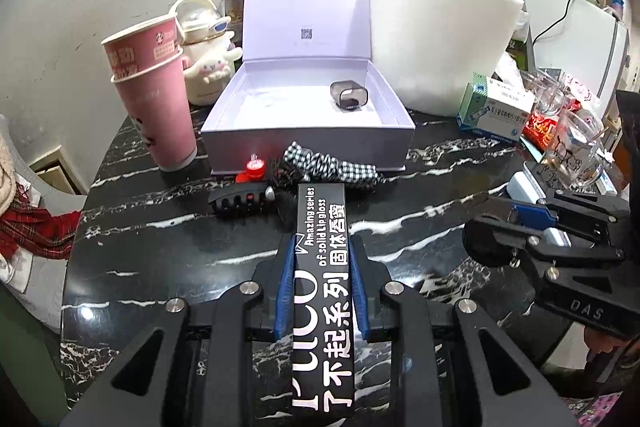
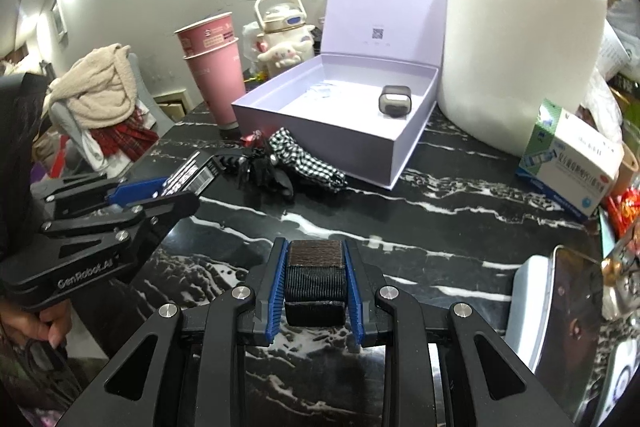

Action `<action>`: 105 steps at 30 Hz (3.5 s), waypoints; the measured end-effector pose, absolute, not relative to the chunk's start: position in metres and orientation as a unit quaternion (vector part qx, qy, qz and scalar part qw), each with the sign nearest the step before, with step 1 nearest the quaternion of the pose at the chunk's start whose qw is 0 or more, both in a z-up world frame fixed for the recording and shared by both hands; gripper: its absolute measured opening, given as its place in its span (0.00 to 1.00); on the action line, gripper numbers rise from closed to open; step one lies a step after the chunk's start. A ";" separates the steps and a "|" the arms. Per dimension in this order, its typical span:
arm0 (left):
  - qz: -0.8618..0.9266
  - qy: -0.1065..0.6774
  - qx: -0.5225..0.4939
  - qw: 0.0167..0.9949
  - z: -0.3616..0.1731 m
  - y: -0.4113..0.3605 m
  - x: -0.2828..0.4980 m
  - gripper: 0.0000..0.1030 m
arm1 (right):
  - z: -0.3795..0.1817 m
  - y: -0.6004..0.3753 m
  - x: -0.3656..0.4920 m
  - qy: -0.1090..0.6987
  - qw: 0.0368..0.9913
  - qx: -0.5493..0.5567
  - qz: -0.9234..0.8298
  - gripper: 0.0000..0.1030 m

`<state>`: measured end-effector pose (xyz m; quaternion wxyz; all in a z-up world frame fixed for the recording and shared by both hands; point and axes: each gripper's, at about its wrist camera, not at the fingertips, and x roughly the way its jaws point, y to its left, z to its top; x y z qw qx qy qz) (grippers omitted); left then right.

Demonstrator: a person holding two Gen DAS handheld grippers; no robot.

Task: Organize rigid objects
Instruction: 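Carry the PUCO box and hair tie with both tools into the lavender box, then open the right tool to drop the hair tie while the left tool releases the PUCO box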

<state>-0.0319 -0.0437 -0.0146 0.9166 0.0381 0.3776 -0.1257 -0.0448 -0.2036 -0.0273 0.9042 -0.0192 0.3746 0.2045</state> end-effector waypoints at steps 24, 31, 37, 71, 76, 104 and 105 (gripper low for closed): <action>-0.155 0.332 0.053 0.929 0.039 -0.061 0.018 0.25 | 0.025 -0.211 0.001 0.345 0.908 -0.031 0.236 0.25; -0.161 0.320 0.051 0.932 0.052 -0.065 0.040 0.25 | 0.040 -0.211 0.019 0.338 0.907 -0.036 0.248 0.25; -0.168 0.314 0.054 0.933 0.059 -0.072 0.060 0.25 | 0.051 -0.210 0.039 0.330 0.908 -0.043 0.255 0.25; -0.166 0.319 0.077 0.930 0.054 -0.062 0.204 0.25 | 0.057 -0.194 0.170 0.305 0.914 -0.082 0.253 0.25; -0.166 0.326 0.078 0.927 0.043 -0.062 0.222 0.25 | 0.048 -0.191 0.189 0.308 0.915 -0.086 0.245 0.25; -0.112 0.392 0.098 0.908 -0.010 -0.079 0.280 0.26 | -0.002 -0.193 0.240 0.357 0.910 -0.103 0.182 0.57; -0.110 0.395 0.097 0.907 -0.010 -0.080 0.281 0.27 | -0.001 -0.194 0.239 0.358 0.910 -0.105 0.180 0.57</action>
